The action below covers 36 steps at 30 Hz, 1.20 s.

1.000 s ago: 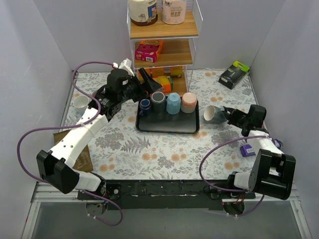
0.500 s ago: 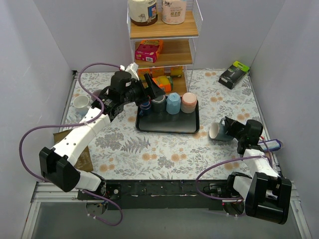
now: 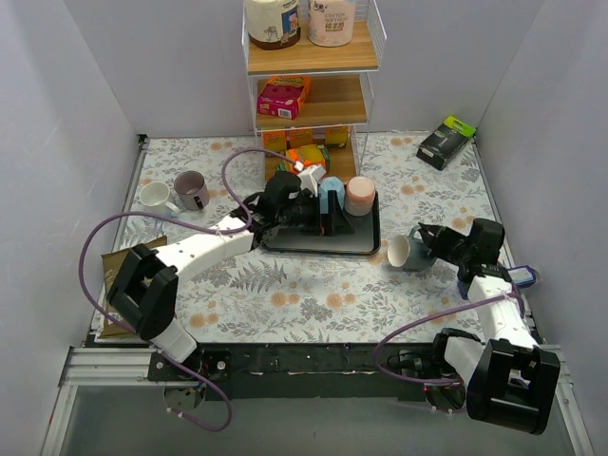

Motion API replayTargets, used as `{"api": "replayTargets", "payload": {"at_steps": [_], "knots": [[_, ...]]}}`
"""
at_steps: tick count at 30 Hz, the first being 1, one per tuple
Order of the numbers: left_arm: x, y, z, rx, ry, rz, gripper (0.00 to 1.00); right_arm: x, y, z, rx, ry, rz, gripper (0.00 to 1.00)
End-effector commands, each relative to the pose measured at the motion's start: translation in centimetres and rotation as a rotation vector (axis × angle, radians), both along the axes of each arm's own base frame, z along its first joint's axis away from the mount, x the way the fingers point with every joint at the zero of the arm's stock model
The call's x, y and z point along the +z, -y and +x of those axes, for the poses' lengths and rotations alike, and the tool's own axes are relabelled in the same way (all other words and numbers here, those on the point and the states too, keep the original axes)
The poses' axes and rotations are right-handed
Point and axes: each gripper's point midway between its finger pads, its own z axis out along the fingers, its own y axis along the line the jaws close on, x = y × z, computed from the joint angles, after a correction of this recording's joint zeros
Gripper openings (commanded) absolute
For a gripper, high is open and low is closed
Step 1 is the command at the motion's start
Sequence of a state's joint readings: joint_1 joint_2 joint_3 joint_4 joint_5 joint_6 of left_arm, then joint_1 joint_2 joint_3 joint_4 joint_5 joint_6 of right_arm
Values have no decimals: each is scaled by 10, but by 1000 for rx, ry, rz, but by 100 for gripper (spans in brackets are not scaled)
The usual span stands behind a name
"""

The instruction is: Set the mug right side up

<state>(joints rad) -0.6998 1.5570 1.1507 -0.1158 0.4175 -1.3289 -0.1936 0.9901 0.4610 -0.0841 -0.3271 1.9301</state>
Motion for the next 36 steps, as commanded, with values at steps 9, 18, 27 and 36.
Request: {"api": "replayTargets", "payload": {"at_steps": [9,18,27,36], "knots": [[-1,75,-30,-233,168,-133,85,89,-40,-27,210,218,69,1],[-25,105,-45,-286,178,-94,79,131,-47,-32,245,309,105,1],[-26,126,-42,-265,166,-104,63,140,-52,-41,266,337,126,1],[-25,125,-38,-231,161,-109,51,136,-52,-46,258,337,124,1]]}}
